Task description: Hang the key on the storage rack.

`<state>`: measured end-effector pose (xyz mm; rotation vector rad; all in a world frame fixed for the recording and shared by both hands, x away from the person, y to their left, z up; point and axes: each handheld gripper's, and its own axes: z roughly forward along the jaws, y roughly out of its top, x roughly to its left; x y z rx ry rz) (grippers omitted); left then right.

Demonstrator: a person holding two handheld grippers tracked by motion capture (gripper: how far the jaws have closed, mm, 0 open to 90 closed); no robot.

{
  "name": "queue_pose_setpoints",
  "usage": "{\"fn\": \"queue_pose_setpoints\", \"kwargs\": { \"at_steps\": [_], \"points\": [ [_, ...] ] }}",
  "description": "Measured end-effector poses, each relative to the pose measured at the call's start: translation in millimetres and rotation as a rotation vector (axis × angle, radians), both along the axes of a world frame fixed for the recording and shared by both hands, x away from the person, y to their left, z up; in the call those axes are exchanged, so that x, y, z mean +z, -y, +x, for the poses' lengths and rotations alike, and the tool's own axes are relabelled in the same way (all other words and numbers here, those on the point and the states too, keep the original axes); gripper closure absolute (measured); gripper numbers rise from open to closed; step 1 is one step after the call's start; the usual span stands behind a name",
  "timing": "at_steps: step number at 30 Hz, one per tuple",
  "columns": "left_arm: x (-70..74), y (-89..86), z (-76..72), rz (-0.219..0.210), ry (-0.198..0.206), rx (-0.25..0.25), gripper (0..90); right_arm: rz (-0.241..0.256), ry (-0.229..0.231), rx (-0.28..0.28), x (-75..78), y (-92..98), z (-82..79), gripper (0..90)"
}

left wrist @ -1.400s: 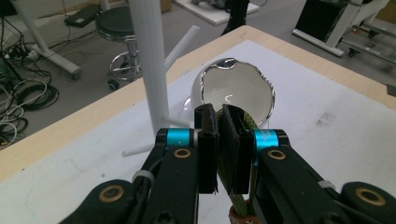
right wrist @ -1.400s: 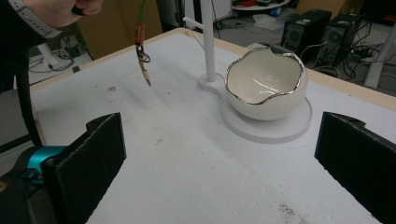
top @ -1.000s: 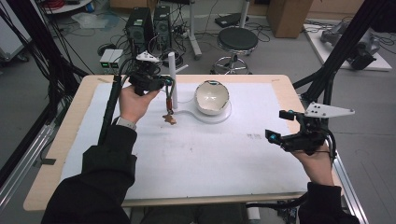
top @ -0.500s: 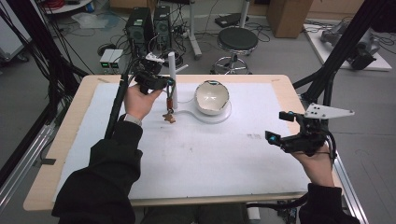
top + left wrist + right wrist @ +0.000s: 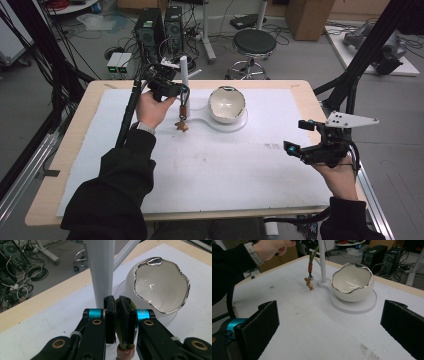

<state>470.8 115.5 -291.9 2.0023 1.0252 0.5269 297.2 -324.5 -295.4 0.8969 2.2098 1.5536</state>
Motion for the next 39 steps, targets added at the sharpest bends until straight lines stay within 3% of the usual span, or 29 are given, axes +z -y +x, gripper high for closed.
{"fn": "queue_pose_setpoints", "kwargs": {
  "at_steps": [3,7,9,12,14,17,18,26,33,39],
  "points": [
    [1.1,-0.4,-1.1,-0.007,0.007,0.003,81.5,0.001,0.001,0.003,0.3,-0.3,-0.2,1.0],
    [3.9,-7.4,-1.7,-0.050,-0.010,0.010,56.7,-0.002,0.000,0.002,0.5,-0.5,-0.5,1.0],
    [5.7,-16.0,-4.6,-0.109,-0.019,-0.013,42.0,-0.002,0.003,0.003,0.8,-0.9,-0.8,1.0],
    [7.3,-20.9,-8.7,-0.143,-0.013,-0.041,21.4,-0.001,0.001,0.004,1.1,-1.1,-1.1,1.0],
    [12.4,-29.0,-17.4,-0.183,0.002,-0.066,15.5,0.000,0.004,0.005,0.9,-1.2,-0.5,1.0],
    [18.2,-38.1,-26.0,-0.209,0.002,-0.073,8.6,-0.002,0.005,0.004,0.2,-2.2,0.2,1.0],
    [18.2,-38.1,-26.0,-0.209,0.002,-0.073,7.1,-0.003,0.000,0.007,0.1,-2.8,0.0,1.0],
    [31.9,-73.1,-73.0,-0.280,0.073,-0.134,5.6,-0.011,0.000,0.004,-1.0,-4.2,2.0,1.0],
    [35.5,-101.8,-110.3,-0.336,0.118,-0.261,5.6,-0.001,0.001,-0.007,0.8,-2.8,4.4,1.0],
    [31.3,-118.5,-136.2,-0.329,0.153,-0.261,5.6,0.000,-0.004,-0.010,0.2,-3.7,8.8,1.0]
  ]
}}
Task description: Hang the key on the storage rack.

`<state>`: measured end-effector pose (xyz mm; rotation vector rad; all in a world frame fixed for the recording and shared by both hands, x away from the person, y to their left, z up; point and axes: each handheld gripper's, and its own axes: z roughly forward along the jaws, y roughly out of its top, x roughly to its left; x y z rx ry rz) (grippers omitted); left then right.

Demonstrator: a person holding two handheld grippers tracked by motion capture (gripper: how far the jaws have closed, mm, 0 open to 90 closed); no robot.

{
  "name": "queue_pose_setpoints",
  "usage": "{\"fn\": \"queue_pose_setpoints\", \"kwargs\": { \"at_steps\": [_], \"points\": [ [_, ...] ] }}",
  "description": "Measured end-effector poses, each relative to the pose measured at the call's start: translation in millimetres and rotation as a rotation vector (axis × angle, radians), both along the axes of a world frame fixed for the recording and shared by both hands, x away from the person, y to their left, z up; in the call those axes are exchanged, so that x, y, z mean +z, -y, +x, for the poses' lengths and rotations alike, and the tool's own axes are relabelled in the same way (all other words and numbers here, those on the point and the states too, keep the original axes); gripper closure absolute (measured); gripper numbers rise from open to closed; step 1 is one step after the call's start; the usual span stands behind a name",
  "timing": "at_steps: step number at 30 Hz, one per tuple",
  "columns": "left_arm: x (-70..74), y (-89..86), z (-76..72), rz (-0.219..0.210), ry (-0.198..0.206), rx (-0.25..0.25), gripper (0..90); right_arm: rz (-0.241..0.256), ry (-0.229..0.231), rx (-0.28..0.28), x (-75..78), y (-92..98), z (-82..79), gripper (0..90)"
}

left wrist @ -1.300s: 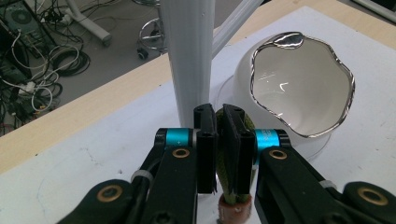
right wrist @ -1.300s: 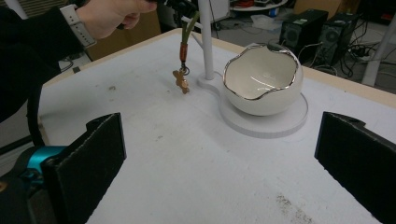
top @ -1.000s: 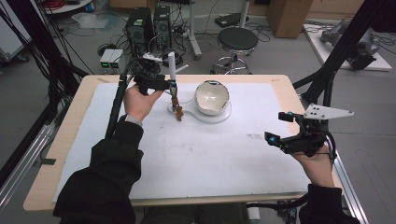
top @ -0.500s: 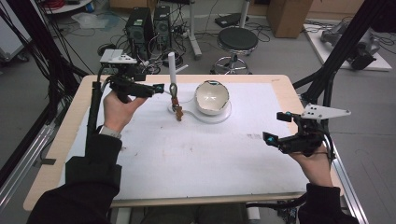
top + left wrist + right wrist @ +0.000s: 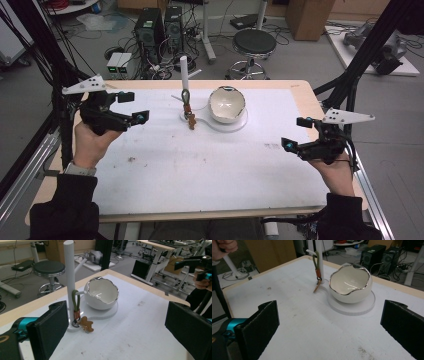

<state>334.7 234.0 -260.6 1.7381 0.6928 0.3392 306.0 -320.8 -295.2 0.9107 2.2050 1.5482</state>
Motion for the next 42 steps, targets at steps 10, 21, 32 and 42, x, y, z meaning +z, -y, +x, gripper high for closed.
{"fn": "queue_pose_setpoints", "kwargs": {
  "at_steps": [10,21,32,42],
  "points": [
    [-18.4,-24.7,-32.1,-0.055,0.007,0.058,5.6,0.019,0.014,-0.022,2.1,4.5,2.4,1.0],
    [-21.0,-44.3,-56.5,-0.052,0.048,0.121,5.6,0.034,0.031,-0.072,1.8,11.5,-1.3,1.1],
    [-25.9,-44.5,-62.8,-0.045,0.045,0.140,5.6,0.040,0.076,-0.046,13.5,5.2,-11.9,1.0],
    [-32.0,-44.3,-59.2,-0.019,0.045,0.160,5.6,0.036,0.065,-0.057,9.8,3.6,-8.9,1.0]
  ]
}}
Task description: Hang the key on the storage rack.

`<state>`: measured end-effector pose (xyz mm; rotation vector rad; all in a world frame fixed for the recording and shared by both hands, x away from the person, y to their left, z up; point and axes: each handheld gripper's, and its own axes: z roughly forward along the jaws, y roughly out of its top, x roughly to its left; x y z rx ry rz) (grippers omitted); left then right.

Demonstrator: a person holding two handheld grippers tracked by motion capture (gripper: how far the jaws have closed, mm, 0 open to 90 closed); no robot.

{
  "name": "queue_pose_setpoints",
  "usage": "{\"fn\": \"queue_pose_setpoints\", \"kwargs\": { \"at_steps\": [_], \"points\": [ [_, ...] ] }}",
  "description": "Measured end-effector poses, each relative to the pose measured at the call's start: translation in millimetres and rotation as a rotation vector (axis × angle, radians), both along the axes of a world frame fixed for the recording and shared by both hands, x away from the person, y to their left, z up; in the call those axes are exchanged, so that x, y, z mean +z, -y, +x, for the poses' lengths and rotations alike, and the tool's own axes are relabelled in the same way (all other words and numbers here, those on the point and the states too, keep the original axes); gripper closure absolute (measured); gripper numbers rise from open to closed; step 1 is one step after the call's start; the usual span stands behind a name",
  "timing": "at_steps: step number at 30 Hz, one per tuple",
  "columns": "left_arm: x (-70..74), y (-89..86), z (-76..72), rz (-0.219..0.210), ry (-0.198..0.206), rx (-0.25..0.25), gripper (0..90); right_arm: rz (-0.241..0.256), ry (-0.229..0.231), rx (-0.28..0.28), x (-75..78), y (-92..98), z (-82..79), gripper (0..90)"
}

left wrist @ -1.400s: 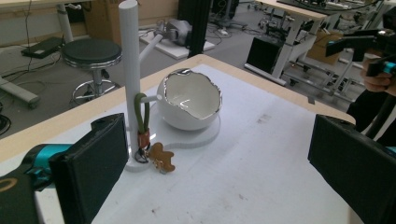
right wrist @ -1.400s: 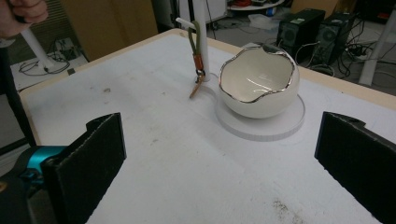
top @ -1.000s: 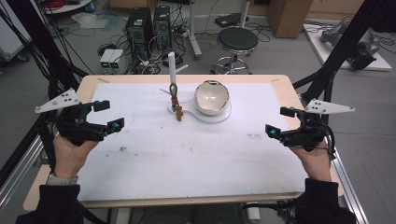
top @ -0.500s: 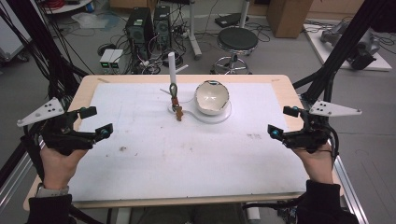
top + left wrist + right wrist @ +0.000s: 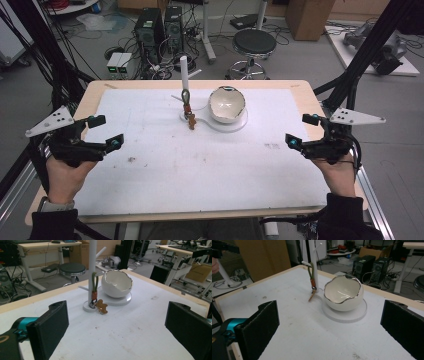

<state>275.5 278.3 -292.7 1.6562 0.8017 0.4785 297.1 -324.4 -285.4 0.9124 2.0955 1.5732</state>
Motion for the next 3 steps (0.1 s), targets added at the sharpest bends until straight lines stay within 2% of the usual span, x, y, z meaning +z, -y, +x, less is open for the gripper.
{"fn": "queue_pose_setpoints", "kwargs": {
  "at_steps": [3],
  "points": [
    [2.4,0.5,-1.6,-0.002,0.009,0.001,5.6,0.002,0.010,0.007,1.3,-0.6,-1.3,1.0]
  ]
}}
